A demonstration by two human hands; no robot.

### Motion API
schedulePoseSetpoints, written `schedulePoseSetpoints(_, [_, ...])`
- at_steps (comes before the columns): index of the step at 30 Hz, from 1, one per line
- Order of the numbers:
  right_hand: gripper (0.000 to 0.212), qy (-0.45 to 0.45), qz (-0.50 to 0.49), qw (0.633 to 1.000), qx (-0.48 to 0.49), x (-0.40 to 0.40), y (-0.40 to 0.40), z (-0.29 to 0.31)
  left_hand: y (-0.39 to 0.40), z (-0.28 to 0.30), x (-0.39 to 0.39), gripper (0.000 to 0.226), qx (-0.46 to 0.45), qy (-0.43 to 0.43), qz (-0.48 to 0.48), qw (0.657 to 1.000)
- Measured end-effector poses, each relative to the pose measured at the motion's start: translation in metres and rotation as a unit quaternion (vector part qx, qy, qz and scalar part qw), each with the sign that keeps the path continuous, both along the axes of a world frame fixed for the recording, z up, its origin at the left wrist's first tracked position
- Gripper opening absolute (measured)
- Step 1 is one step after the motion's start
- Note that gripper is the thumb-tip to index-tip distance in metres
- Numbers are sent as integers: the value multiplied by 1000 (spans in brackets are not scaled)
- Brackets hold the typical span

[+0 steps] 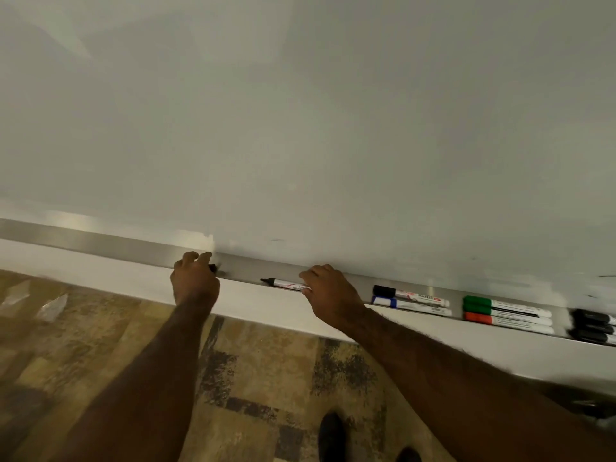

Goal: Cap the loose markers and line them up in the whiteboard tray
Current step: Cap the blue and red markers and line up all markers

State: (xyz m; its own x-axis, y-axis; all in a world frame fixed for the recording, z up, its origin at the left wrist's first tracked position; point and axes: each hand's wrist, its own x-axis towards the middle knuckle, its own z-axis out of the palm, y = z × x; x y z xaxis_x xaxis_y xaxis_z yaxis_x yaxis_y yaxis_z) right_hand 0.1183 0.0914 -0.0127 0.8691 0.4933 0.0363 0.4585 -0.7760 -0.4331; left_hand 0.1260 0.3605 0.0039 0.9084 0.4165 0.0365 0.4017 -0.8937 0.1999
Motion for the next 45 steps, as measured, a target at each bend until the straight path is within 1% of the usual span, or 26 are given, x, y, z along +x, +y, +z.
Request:
schedulePoseSetpoints(2, [29,17,4,1000,-14,3,9,-4,15,-5,7,43,-2,41,-30,999])
schedulePoseSetpoints(5, [27,27,0,999,-27,5,15,-8,25,-7,17,31,-5,82,-78,994])
schedulePoseSetpoints(9, [21,41,-27,999,-2,5,16,-9,32,-1,31,18,11,127,-128,984])
schedulePoseSetpoints(12, [15,58,-50,996,39,1,16,-7,30,1,34,15,23,149,-136,979])
schedulePoseSetpoints(14, [14,60,-68,994,64,-1,16,-5,25,-1,33,13,14,139,-149,979])
schedulePoseSetpoints(15, [14,62,-73,993,70,-2,15,-3,22,-3,31,16,8,132,-162,978])
schedulePoseSetpoints(17, [15,64,-77,992,81,-4,12,-1,16,-5,29,32,-1,127,-191,973])
schedulePoseSetpoints(18, [16,64,-79,991,88,-5,11,1,11,-5,28,37,-13,120,-191,974])
schedulePoseSetpoints(19, [16,64,-83,990,97,-6,9,2,6,-4,26,37,-40,98,-174,979])
schedulePoseSetpoints(20, [17,63,-89,988,106,-7,7,4,-1,-2,24,33,-87,64,-138,985])
schedulePoseSetpoints(21, [17,61,-93,987,113,-8,6,5,-9,0,21,28,-165,26,-85,982])
schedulePoseSetpoints(22, [18,60,-95,986,119,-10,4,7,-18,4,17,24,-283,-13,-22,959])
schedulePoseSetpoints(23, [19,59,-94,986,126,-11,3,9,-28,7,13,21,-418,-51,37,906])
schedulePoseSetpoints(24, [20,58,-89,985,135,-13,2,11,-38,10,8,19,-533,-81,84,838])
schedulePoseSetpoints(25, [22,53,-81,985,145,-15,1,13,-47,14,4,18,-615,-101,116,773])
schedulePoseSetpoints(26, [23,47,-73,984,153,-17,-1,15,-56,17,0,16,-663,-111,135,728])
schedulePoseSetpoints(27, [24,38,-67,984,159,-20,-3,17,-66,20,-3,13,-691,-118,146,698])
schedulePoseSetpoints(29, [25,24,-64,983,168,-22,-8,21,-82,24,-9,9,-722,-120,148,665])
schedulePoseSetpoints(31, [25,18,-67,982,175,-24,-13,24,-94,24,-13,8,-731,-116,140,658])
schedulePoseSetpoints(35, [27,4,-76,980,182,-30,-26,29,-113,22,-22,10,-718,-106,112,678])
schedulePoseSetpoints(37, [28,-3,-85,980,179,-33,-31,30,-122,21,-26,15,-709,-101,94,691])
schedulePoseSetpoints(40, [28,-14,-96,979,177,-38,-41,32,-142,20,-33,18,-696,-119,81,703])
schedulePoseSetpoints(42, [29,-20,-106,979,175,-42,-53,32,-160,20,-37,17,-698,-133,87,698])
schedulePoseSetpoints(45, [29,-19,-127,975,182,-49,-74,31,-188,24,-38,18,-709,-131,78,689])
